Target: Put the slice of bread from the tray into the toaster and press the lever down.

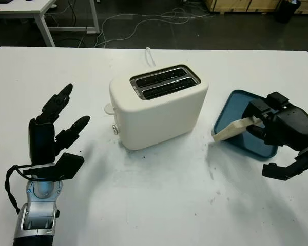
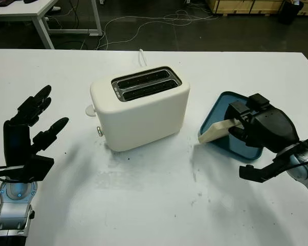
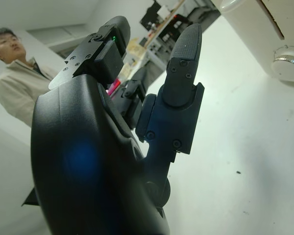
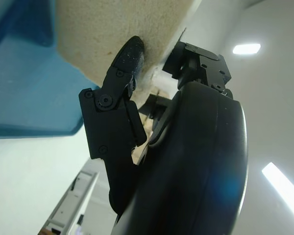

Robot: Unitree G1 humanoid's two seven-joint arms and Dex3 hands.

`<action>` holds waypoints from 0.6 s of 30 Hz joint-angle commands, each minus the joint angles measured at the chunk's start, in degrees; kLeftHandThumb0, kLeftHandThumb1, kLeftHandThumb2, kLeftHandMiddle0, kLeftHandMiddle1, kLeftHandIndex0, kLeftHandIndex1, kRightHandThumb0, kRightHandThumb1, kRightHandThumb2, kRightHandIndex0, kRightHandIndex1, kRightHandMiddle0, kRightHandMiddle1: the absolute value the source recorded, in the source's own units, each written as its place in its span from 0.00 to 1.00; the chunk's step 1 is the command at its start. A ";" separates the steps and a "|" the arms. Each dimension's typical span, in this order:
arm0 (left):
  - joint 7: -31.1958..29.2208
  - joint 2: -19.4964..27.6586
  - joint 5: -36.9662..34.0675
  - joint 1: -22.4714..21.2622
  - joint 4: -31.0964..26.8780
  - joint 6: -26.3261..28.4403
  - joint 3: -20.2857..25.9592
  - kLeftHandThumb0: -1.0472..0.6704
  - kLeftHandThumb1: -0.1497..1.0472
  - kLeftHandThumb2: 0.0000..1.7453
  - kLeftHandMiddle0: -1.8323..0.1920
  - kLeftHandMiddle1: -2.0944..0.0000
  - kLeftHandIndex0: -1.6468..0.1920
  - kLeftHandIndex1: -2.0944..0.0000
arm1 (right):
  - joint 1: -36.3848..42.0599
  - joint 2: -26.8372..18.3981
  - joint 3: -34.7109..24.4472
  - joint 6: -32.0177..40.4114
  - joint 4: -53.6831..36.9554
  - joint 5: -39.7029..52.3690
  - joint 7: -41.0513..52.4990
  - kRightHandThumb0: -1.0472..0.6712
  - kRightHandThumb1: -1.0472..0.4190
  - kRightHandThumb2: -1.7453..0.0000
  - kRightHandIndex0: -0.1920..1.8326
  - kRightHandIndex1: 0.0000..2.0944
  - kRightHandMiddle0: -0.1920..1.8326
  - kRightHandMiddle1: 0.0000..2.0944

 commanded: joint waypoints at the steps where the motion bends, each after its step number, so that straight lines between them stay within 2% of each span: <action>1: 0.47 0.00 0.03 -0.10 0.14 -0.75 0.08 0.36 0.89 0.03 0.58 1.00 0.59 1.00 | 0.50 1.10 -0.77 1.65 -0.80 -0.56 -1.20 0.34 0.09 0.53 0.12 0.83 0.09 0.83; 6: 0.94 0.18 0.74 -0.19 0.44 -1.05 0.00 0.36 0.89 0.03 0.58 1.00 0.59 1.00 | -1.68 1.18 -0.62 1.94 1.35 -1.16 -2.69 0.35 0.09 0.55 0.13 0.83 0.09 0.83; 11: 0.76 -0.04 0.00 -0.18 0.54 -1.11 0.00 0.36 0.89 0.02 0.58 1.00 0.59 1.00 | -5.94 0.58 -2.25 -0.20 4.61 3.81 0.79 0.35 0.09 0.57 0.28 0.83 0.14 0.83; 14: 0.89 0.03 0.42 -0.18 0.48 -1.05 -0.11 0.36 0.89 0.02 0.58 1.00 0.59 1.00 | -8.46 -0.50 -3.83 -0.83 4.65 7.26 5.16 0.34 0.09 0.57 0.28 0.83 0.16 0.83; 16: 0.98 0.06 0.54 -0.25 0.66 -1.22 -0.16 0.36 0.89 0.03 0.58 1.00 0.59 1.00 | -10.31 -0.86 -4.96 -2.03 5.22 10.27 8.31 0.35 0.09 0.61 0.29 0.83 0.19 0.80; 18: 0.85 -0.20 0.43 -0.18 0.10 -0.72 -0.27 0.37 0.89 0.03 0.58 1.00 0.59 1.00 | -12.70 -1.20 -5.85 -3.56 6.57 12.86 10.99 0.38 0.09 0.66 0.30 0.83 0.20 0.82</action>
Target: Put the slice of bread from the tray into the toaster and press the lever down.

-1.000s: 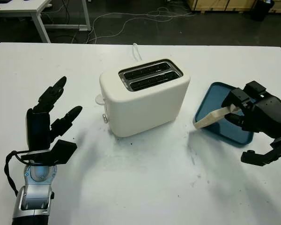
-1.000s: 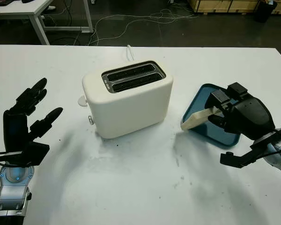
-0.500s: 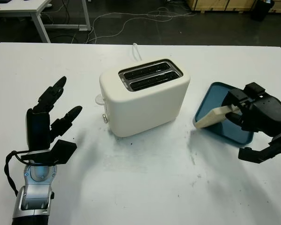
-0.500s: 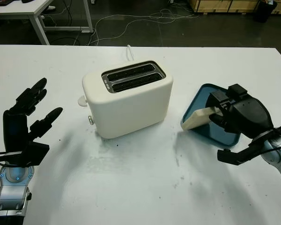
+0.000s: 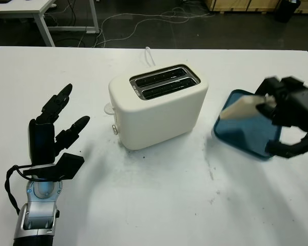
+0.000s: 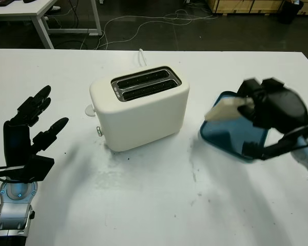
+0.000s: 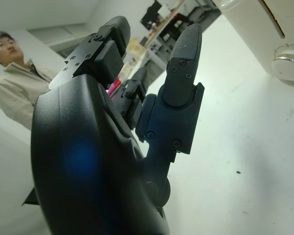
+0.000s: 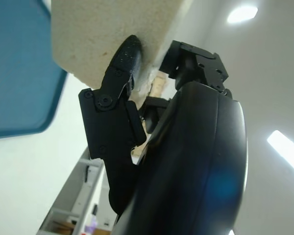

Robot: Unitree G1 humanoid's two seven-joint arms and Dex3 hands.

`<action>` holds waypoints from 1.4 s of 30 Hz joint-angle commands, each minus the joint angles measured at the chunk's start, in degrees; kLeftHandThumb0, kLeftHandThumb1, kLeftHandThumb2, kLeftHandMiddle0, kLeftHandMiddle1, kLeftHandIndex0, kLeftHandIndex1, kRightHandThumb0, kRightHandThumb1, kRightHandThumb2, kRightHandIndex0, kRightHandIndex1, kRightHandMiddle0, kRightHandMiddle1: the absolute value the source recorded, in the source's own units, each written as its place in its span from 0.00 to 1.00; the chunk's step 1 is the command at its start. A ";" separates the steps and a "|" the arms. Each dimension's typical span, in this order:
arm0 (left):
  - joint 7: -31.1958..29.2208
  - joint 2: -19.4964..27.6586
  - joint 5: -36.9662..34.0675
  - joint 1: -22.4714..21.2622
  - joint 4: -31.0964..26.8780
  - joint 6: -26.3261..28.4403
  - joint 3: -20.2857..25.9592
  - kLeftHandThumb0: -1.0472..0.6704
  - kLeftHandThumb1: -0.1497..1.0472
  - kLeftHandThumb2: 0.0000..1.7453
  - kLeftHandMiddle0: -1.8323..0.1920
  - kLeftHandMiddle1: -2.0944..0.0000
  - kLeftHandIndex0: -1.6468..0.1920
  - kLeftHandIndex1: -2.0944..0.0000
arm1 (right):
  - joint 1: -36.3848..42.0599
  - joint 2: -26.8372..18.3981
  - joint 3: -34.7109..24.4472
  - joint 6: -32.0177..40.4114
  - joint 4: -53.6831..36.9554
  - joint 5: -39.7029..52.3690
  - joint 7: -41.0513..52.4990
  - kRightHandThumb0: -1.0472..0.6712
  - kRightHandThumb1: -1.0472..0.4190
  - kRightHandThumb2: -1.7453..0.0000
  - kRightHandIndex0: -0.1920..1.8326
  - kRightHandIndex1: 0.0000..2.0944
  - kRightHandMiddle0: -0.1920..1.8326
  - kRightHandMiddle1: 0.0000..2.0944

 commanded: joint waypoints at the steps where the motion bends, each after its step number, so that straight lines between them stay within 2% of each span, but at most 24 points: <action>1: 0.33 -0.27 0.17 -0.15 -0.47 -0.28 -0.19 0.37 0.89 0.02 0.58 1.00 0.59 1.00 | -3.24 -1.60 -1.26 -2.37 1.71 2.85 2.59 0.39 0.09 0.68 0.30 0.83 0.20 0.83; 6: 0.02 -0.09 0.02 -0.05 -0.81 0.11 -0.13 0.36 0.89 0.03 0.58 1.00 0.59 1.00 | -8.60 -3.11 -2.49 -2.38 3.19 7.05 10.50 0.49 0.09 0.80 0.32 0.83 0.26 0.81; 10: 0.12 -0.16 0.09 -0.02 -1.04 0.40 -0.06 0.36 0.89 0.03 0.58 1.00 0.59 1.00 | -15.23 -3.37 -4.23 -2.26 6.63 16.66 23.57 0.51 0.09 0.79 0.33 0.83 0.24 0.83; 14: 0.20 -0.41 -0.22 -0.05 -1.10 0.29 -0.09 0.36 0.89 0.03 0.58 1.00 0.59 1.00 | -23.58 -4.17 -4.98 -0.06 8.99 21.75 34.21 0.45 0.09 0.78 0.31 0.83 0.23 0.83; 16: 0.28 -0.32 -0.12 -0.07 -0.85 -0.12 -0.14 0.37 0.89 0.02 0.58 1.00 0.59 1.00 | -28.43 -3.99 -5.03 -0.60 11.66 23.19 37.56 0.42 0.09 0.79 0.34 0.83 0.25 0.83; 18: 0.60 -0.05 0.57 -0.04 -0.62 -0.48 -0.17 0.37 0.89 0.03 0.58 1.00 0.59 1.00 | -32.47 -3.90 -4.64 -0.37 13.51 23.32 39.72 0.34 0.09 0.79 0.39 0.83 0.30 0.83; 19: 0.63 -0.07 0.54 -0.02 -0.56 -0.59 -0.16 0.37 0.89 0.03 0.58 1.00 0.59 1.00 | -34.24 -3.55 -4.68 1.10 13.64 24.16 41.58 0.31 0.09 0.80 0.41 0.83 0.31 0.83; 23: 0.46 -0.41 -0.23 0.04 -0.64 -0.57 -0.12 0.37 0.89 0.02 0.58 1.00 0.59 1.00 | -38.21 -1.65 -4.99 9.12 10.42 27.69 47.69 0.29 0.09 0.82 0.42 0.83 0.34 0.81; 27: 0.25 -0.41 -0.17 0.24 -1.01 0.10 -0.10 0.36 0.89 0.03 0.58 1.00 0.59 1.00 | -38.59 0.35 -4.99 18.03 2.64 29.64 50.48 0.28 0.09 0.85 0.45 0.83 0.39 0.79; 29: 0.18 -0.60 -0.02 0.40 -1.64 0.69 -0.18 0.36 0.89 0.03 0.58 1.00 0.59 1.00 | -38.69 1.21 -4.77 22.15 -1.30 30.91 52.69 0.29 0.09 0.86 0.45 0.83 0.38 0.80; 32: 0.36 -0.74 0.19 0.42 -1.60 0.57 -0.16 0.36 0.89 0.03 0.58 1.00 0.59 1.00 | -38.05 2.96 -4.20 32.46 -9.32 31.35 53.32 0.33 0.09 0.88 0.46 0.83 0.45 0.70; 34: 0.54 -0.63 0.22 0.35 -1.05 -0.01 -0.07 0.36 0.89 0.03 0.58 1.00 0.59 1.00 | -37.35 4.33 -3.72 37.81 -13.84 32.16 53.90 0.37 0.09 0.86 0.47 0.83 0.45 0.72; 37: 0.55 -0.51 0.17 0.32 -0.78 -0.46 -0.02 0.36 0.89 0.03 0.58 1.00 0.59 1.00 | -37.47 6.50 -1.97 44.12 -17.51 32.20 54.72 0.42 0.09 0.81 0.48 0.83 0.41 0.80; 42: 0.58 -0.69 0.07 0.32 -0.72 -0.47 -0.06 0.36 0.89 0.03 0.57 1.00 0.58 1.00 | -40.24 10.15 2.38 49.62 -18.99 29.72 55.34 0.47 0.09 0.78 0.52 0.83 0.40 0.83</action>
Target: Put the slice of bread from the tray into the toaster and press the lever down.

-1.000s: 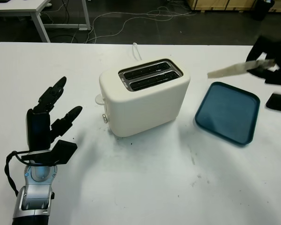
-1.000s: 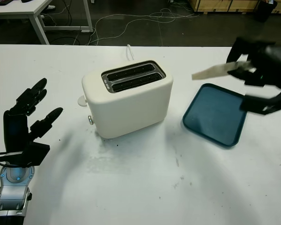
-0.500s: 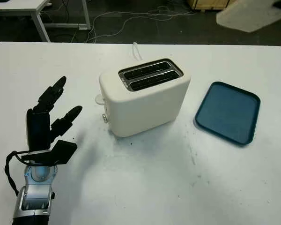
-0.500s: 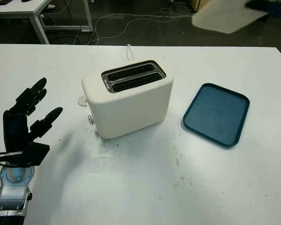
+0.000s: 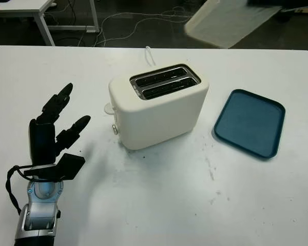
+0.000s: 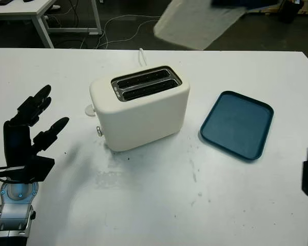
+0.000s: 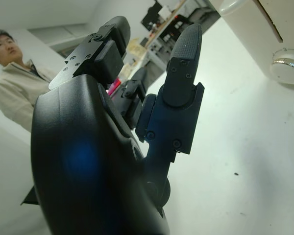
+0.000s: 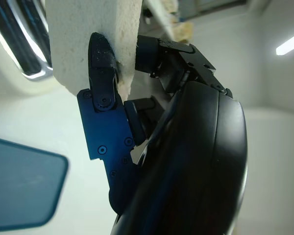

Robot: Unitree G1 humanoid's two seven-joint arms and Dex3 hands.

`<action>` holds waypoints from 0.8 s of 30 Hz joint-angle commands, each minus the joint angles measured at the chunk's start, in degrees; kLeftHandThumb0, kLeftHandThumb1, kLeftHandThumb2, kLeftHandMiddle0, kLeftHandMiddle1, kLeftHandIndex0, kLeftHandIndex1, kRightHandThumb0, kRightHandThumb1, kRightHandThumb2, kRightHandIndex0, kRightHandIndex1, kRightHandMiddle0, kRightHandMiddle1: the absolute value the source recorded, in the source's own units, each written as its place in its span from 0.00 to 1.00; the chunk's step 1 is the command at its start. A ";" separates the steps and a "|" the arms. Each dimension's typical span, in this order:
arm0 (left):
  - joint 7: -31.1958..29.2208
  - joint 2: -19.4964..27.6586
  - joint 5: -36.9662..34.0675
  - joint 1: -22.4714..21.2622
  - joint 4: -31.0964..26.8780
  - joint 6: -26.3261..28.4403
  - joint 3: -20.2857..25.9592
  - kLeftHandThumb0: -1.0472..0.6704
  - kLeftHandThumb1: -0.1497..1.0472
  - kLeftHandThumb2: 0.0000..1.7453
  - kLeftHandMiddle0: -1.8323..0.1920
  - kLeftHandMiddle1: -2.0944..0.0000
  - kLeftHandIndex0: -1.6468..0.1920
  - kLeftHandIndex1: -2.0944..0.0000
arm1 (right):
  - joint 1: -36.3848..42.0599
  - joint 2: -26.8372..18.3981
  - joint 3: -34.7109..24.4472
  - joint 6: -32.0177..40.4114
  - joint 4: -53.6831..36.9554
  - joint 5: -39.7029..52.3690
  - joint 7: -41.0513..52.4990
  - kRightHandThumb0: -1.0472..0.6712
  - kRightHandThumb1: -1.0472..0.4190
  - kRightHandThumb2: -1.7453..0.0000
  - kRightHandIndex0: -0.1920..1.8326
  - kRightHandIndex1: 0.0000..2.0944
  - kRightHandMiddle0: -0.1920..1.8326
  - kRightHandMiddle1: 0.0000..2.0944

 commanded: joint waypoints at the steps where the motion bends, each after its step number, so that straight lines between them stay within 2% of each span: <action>1: 0.45 -0.20 -0.08 0.05 0.24 -0.67 0.01 0.37 0.89 0.03 0.58 1.00 0.58 1.00 | -3.08 1.43 2.16 2.36 -1.17 -1.39 0.62 0.48 0.09 0.77 0.52 0.83 0.40 0.83; 3: 0.59 -0.35 0.12 0.07 0.02 -0.45 -0.04 0.36 0.89 0.02 0.57 1.00 0.58 1.00 | -4.27 2.41 4.52 2.70 -1.42 -3.61 0.67 0.49 0.09 0.76 0.53 0.83 0.40 0.83; 7: 0.70 -0.41 0.35 0.16 -0.04 -0.34 0.03 0.36 0.89 0.02 0.57 1.00 0.58 1.00 | -6.63 4.44 8.75 2.53 -0.77 -7.81 1.39 0.48 0.09 0.77 0.58 0.83 0.46 0.83; 11: 0.66 -0.41 0.11 0.06 0.38 -0.97 -0.04 0.37 0.89 0.03 0.57 1.00 0.58 1.00 | -8.03 8.32 9.60 3.81 3.18 -7.97 1.31 0.49 0.09 0.74 0.60 0.83 0.48 0.83; 14: 0.74 -0.71 -0.04 -0.03 0.53 -1.17 -0.15 0.38 0.89 0.02 0.57 1.00 0.58 1.00 | -9.01 11.06 10.02 3.58 7.51 -8.98 0.09 0.45 0.09 0.75 0.60 0.83 0.48 0.83; 19: 1.08 -1.15 0.81 0.31 -0.25 -0.39 -0.37 0.38 0.89 0.02 0.57 1.00 0.58 1.00 | -10.17 13.24 11.90 -7.26 16.51 -12.75 -2.86 0.39 0.09 0.77 0.63 0.83 0.51 0.83; 24: 1.55 -1.34 0.91 0.32 -0.18 -0.19 -0.27 0.38 0.89 0.01 0.57 1.00 0.58 1.00 | -11.74 14.86 11.44 -10.84 23.59 -13.58 -3.28 0.36 0.09 0.77 0.65 0.83 0.54 0.83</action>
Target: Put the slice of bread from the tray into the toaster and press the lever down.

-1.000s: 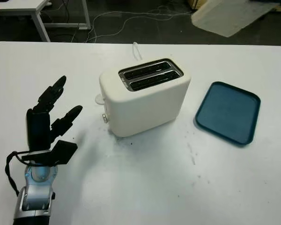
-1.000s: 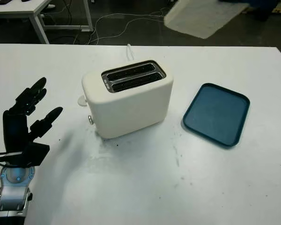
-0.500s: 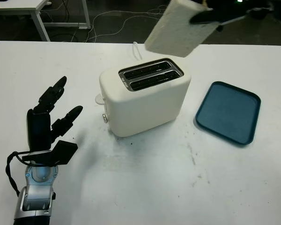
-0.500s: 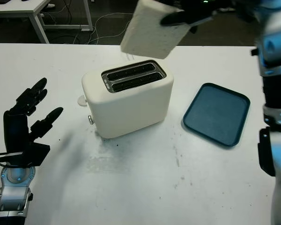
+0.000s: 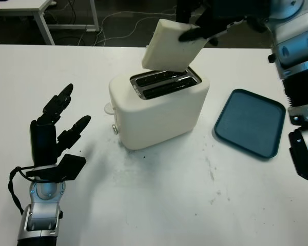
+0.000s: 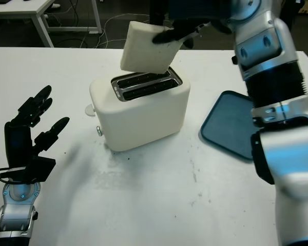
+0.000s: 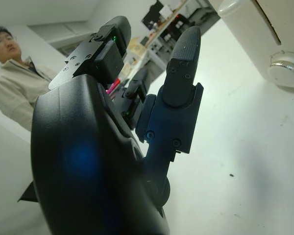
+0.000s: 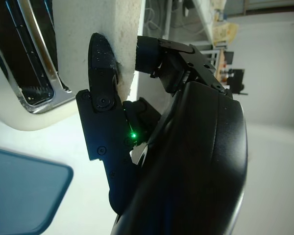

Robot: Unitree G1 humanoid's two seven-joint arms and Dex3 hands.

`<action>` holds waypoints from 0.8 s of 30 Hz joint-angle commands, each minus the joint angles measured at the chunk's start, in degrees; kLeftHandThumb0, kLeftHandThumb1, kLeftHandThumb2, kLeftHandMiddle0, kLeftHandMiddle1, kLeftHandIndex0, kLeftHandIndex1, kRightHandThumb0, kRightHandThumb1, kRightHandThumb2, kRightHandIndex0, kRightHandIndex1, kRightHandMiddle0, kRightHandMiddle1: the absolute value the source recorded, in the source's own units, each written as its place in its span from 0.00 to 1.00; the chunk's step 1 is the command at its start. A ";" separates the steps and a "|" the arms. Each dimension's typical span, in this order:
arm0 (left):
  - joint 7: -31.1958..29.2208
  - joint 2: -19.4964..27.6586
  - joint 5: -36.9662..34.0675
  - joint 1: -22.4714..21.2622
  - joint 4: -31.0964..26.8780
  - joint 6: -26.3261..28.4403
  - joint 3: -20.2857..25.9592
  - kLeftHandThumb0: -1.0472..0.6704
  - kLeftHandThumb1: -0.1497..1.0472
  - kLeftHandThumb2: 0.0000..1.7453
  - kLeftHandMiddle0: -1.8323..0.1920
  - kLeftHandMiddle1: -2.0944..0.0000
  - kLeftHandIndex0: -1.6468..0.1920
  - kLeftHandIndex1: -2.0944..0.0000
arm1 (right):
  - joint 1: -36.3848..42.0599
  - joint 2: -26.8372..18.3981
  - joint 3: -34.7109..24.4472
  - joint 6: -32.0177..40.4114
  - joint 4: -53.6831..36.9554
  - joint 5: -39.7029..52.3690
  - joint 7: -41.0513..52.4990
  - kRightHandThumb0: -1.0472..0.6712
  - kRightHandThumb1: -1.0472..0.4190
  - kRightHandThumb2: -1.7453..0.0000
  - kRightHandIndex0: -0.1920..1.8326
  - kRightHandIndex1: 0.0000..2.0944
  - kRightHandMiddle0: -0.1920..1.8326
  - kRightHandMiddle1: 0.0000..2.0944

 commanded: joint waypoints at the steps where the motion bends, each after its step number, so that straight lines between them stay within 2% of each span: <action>1: 0.53 -0.13 0.60 0.19 0.06 -0.26 -0.16 0.38 0.89 0.01 0.57 1.00 0.58 1.00 | -1.97 0.75 -0.52 -1.94 1.90 0.03 -0.17 0.36 0.09 0.77 0.65 0.83 0.54 0.83; 11: 0.53 -0.25 0.79 0.37 -0.14 0.11 -0.41 0.37 0.89 0.01 0.57 1.00 0.58 1.00 | -2.53 1.38 -1.06 -2.56 6.77 0.64 1.24 0.36 0.09 0.79 0.64 0.83 0.53 0.83; 24: 0.68 -0.58 0.58 0.32 -0.06 0.35 -0.58 0.37 0.89 0.01 0.57 1.00 0.57 1.00 | -1.53 -0.99 -3.30 -3.25 -2.69 1.16 2.31 0.34 0.09 0.77 0.65 0.83 0.53 0.83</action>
